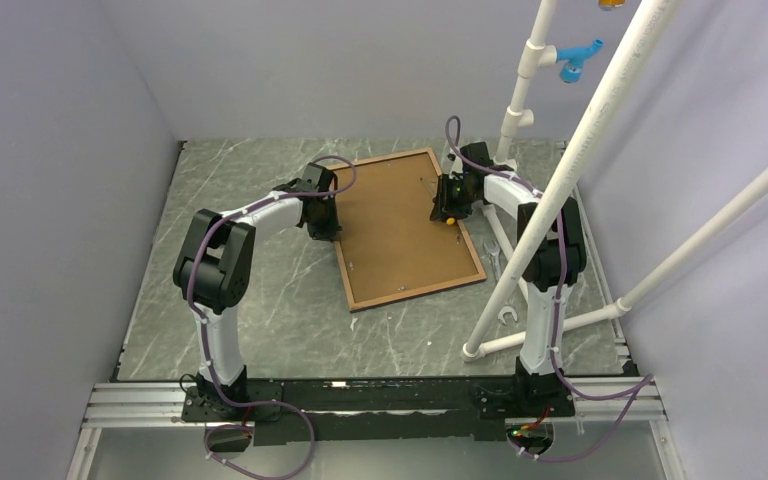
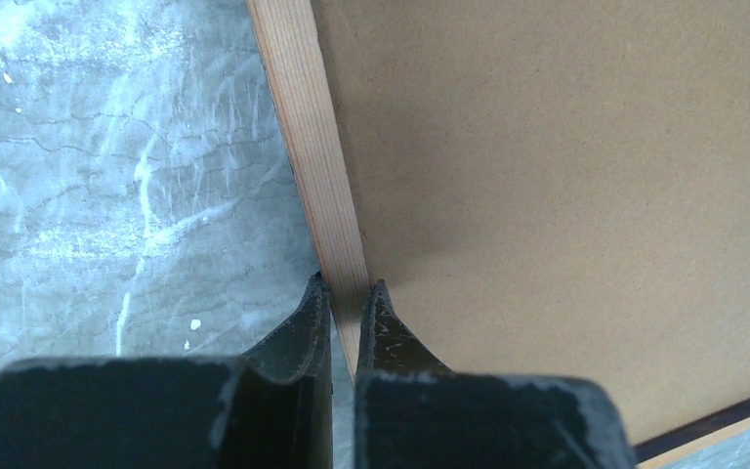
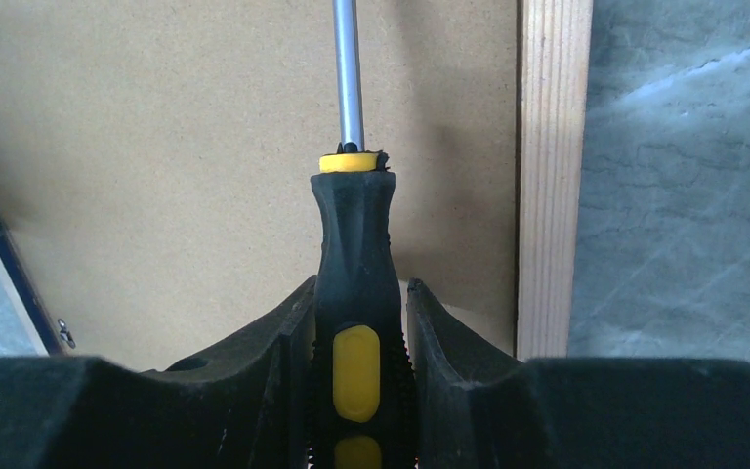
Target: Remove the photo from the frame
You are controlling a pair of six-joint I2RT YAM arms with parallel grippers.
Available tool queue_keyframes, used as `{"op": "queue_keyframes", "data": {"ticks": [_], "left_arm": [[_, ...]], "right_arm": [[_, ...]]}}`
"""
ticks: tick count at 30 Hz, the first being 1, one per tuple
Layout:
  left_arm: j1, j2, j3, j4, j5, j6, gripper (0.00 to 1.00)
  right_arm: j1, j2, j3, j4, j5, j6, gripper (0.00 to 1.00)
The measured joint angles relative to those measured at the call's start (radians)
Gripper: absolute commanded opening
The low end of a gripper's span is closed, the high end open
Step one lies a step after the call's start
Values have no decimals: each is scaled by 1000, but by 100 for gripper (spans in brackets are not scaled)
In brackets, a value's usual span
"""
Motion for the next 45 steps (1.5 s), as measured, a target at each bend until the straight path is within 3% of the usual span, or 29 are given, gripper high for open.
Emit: {"op": "queue_keyframes", "data": {"ticks": [16, 25, 27, 30, 33, 38, 45], "left_arm": [[0, 11, 23, -27, 1, 18, 0], [-1, 29, 69, -85, -57, 153, 0], [-1, 27, 69, -84, -75, 178, 17], [-5, 22, 63, -76, -111, 226, 51], [-7, -1, 32, -73, -160, 279, 70], [0, -85, -36, -90, -189, 290, 83], [15, -341, -127, -117, -187, 188, 79]], "right_arm": [[0, -222, -90, 41, 42, 39, 0], [0, -323, -266, 48, 60, 68, 0], [0, -388, -320, 51, 64, 76, 0], [0, -487, -392, 79, 72, 84, 0], [0, -577, -473, 122, 78, 89, 0], [0, -665, -589, 165, 117, 95, 0], [0, -803, -713, 208, 228, 129, 0]]}}
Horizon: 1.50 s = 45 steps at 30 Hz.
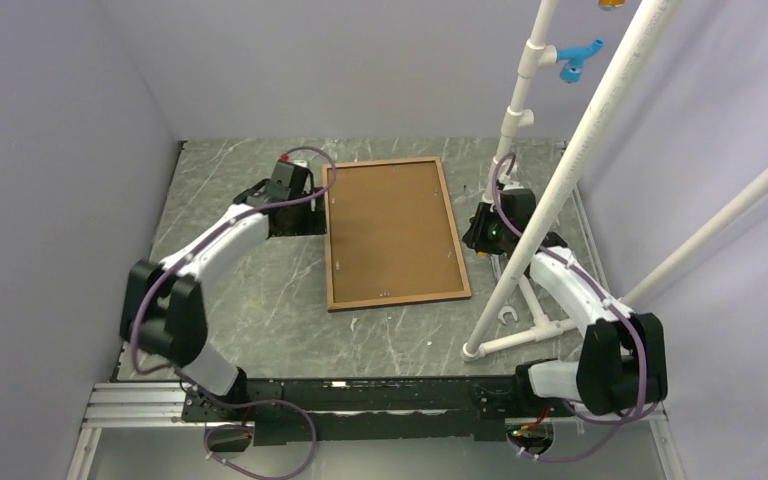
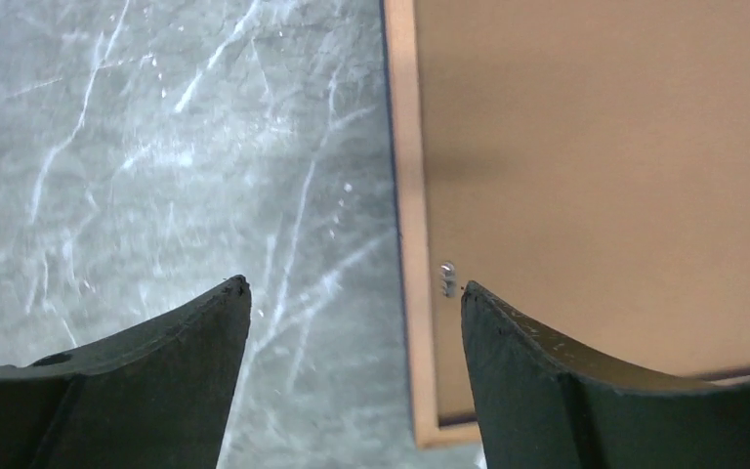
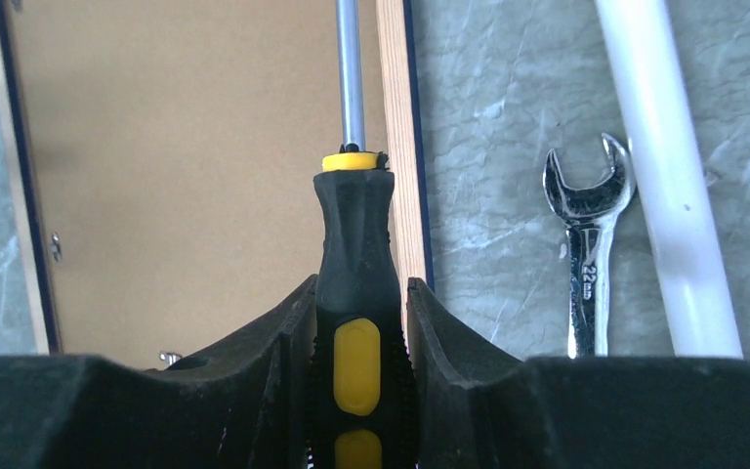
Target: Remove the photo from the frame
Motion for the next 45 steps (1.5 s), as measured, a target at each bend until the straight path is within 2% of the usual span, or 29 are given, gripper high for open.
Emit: {"op": "queue_keyframes", "data": {"ticks": [5, 9, 14, 18, 21, 26, 32, 37, 45], "left_arm": [[-1, -230, -94, -15, 58, -233, 74], [-37, -377, -291, 35, 138, -499, 76], [-203, -417, -444, 47, 161, -847, 79], [-350, -409, -463, 40, 161, -1152, 79], [-417, -359, -458, 59, 163, -1287, 80], [-470, -224, -417, 96, 153, -1381, 73], [-483, -97, -347, 159, 148, -1438, 66], [-482, -77, -320, 163, 138, -1447, 61], [-447, -45, -324, 163, 135, -1453, 61]], "right_arm": [[0, -99, -60, 52, 35, 29, 0], [0, -127, -66, 74, 35, 40, 0], [0, -148, -84, 105, 28, 48, 0], [0, -169, -106, 112, 26, 53, 0], [0, -183, -111, 113, 21, 55, 0], [0, -207, -112, 119, 18, 55, 0], [0, -215, -113, 130, 4, 55, 0], [0, -214, -119, 149, -14, 56, 0], [0, -210, -129, 158, -30, 60, 0]]}}
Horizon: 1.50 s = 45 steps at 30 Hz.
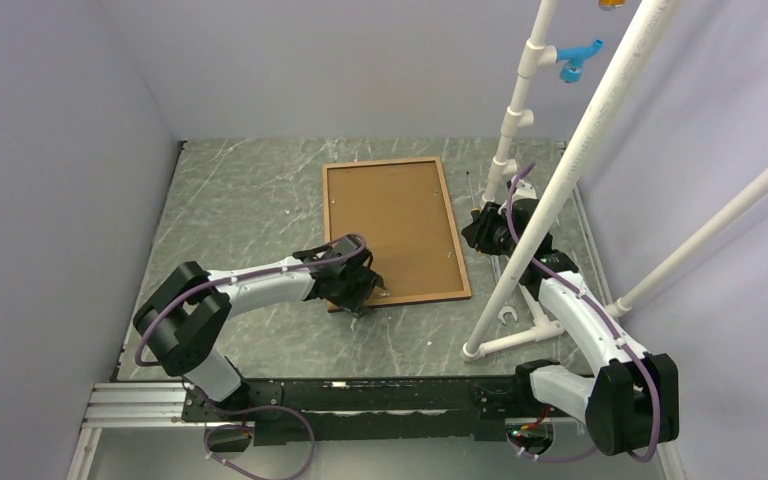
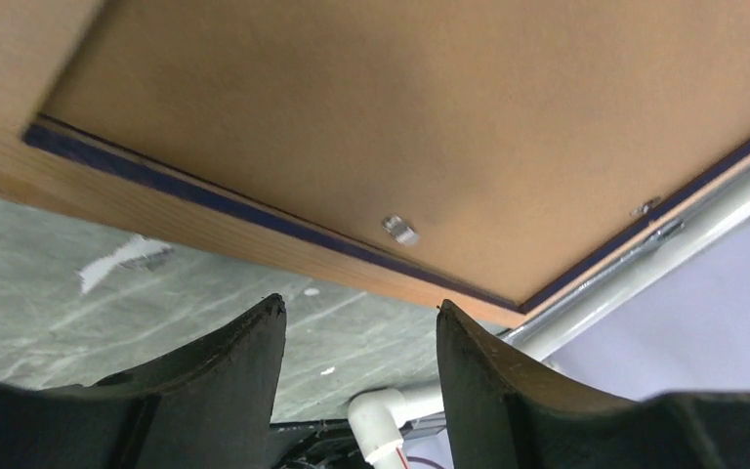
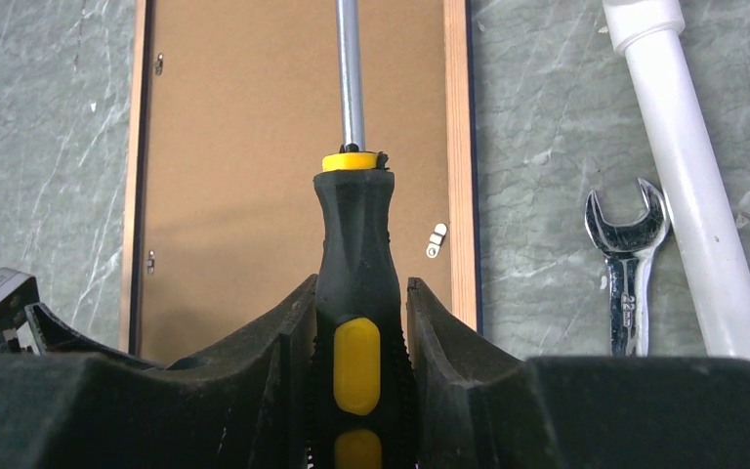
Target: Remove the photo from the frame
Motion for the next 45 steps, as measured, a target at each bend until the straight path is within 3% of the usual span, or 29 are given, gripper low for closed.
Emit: {"op": "queue_keyframes", "data": {"ticks": [12, 16, 20, 25, 32, 34, 38, 45], "left_arm": [[25, 73, -3, -14, 17, -1, 58], [26, 97, 18, -27, 22, 0, 40], [33, 103, 27, -36, 13, -19, 35], [41, 104, 39, -50, -32, -19, 22], [77, 76, 17, -74, -91, -2, 18], [111, 35, -17, -99, -135, 14, 12], [205, -63, -79, -208, -213, 85, 0], [338, -163, -134, -286, -297, 439, 0]], "right_arm": [[0, 3, -2, 13, -21, 2, 0], [0, 3, -3, 14, -21, 2, 0], [0, 3, -3, 14, -21, 2, 0], [0, 3, -8, 14, -21, 2, 0], [0, 3, -10, 14, -21, 2, 0], [0, 3, -10, 14, -23, 2, 0], [0, 5, -10, 14, -33, 2, 0], [0, 22, -10, 14, -48, 2, 0]]}}
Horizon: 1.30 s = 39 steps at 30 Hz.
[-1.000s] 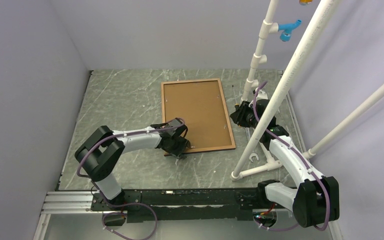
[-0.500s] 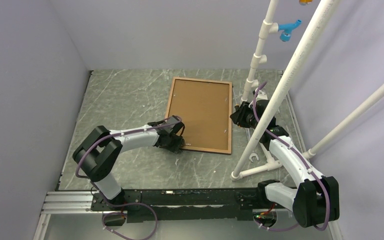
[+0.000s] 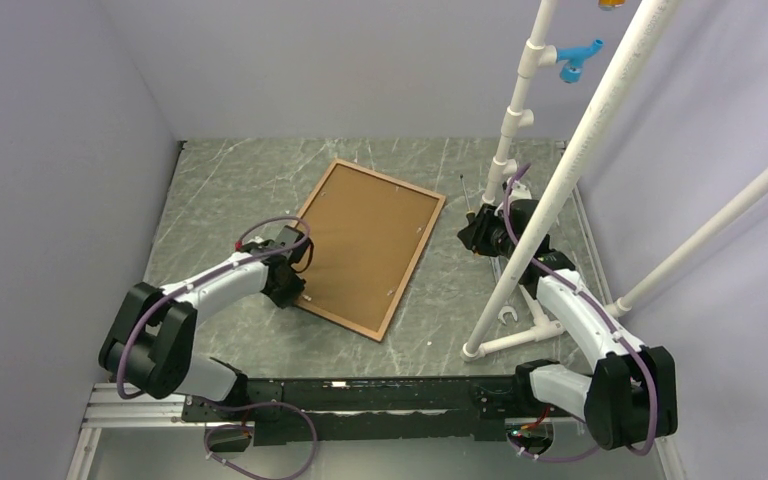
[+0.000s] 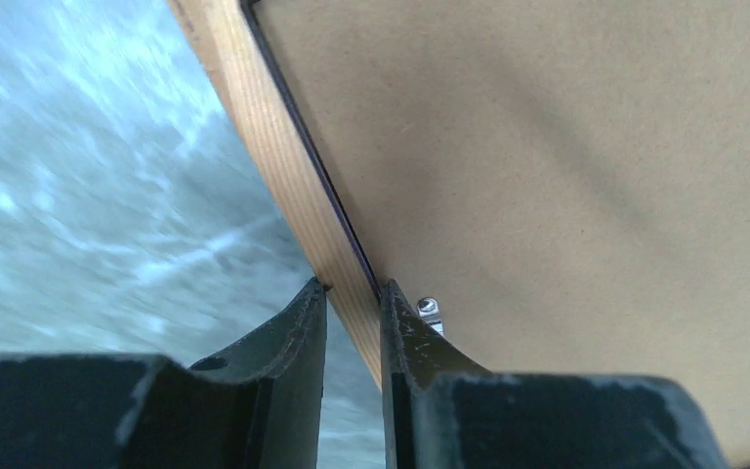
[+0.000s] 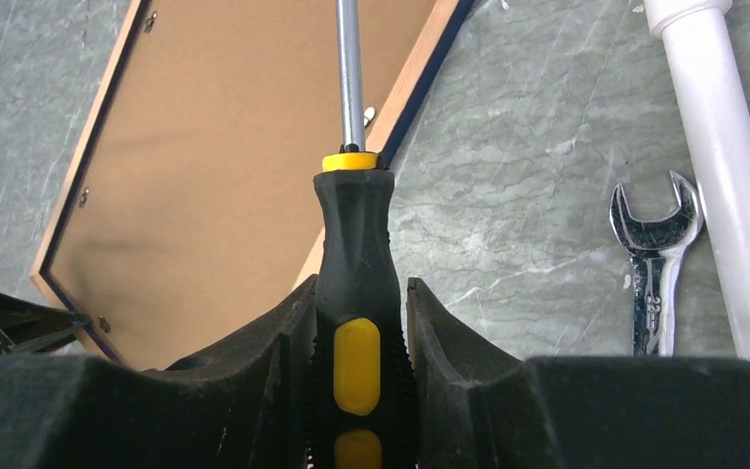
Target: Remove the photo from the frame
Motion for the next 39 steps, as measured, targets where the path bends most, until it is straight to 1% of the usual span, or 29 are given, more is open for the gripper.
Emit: {"op": "queue_keyframes", "data": {"ticks": [4, 9, 16, 20, 25, 26, 28, 29, 30, 32, 34, 39], "left_arm": [[65, 9, 30, -41, -27, 277, 0], [155, 97, 148, -86, -22, 595, 0], [170, 237, 236, -63, -29, 929, 0], [177, 322, 325, -87, -64, 1066, 0], [192, 402, 428, -79, -66, 1161, 1], [197, 414, 445, -81, -62, 1166, 4], [212, 437, 495, -98, -43, 1168, 14], [223, 444, 514, -98, -27, 1164, 24], [238, 447, 525, -94, -8, 1159, 33], [261, 444, 525, -91, 26, 1151, 41], [284, 436, 507, -84, 60, 1133, 45], [301, 410, 463, -77, 109, 1103, 45]], "right_arm": [[2, 32, 0, 8, -18, -1, 0], [29, 109, 8, -1, -45, -9, 0], [47, 166, 66, -63, -61, -22, 0], [49, 206, 113, -150, -52, -23, 0], [53, 247, 138, -323, -49, -31, 0], [54, 246, 138, -348, -49, -34, 0], [56, 246, 139, -407, -48, -39, 0], [56, 245, 139, -435, -47, -39, 0], [58, 242, 139, -463, -43, -38, 0], [62, 230, 139, -509, -40, -38, 0], [69, 213, 139, -539, -37, -36, 0], [89, 188, 139, -588, -26, -33, 0]]}}
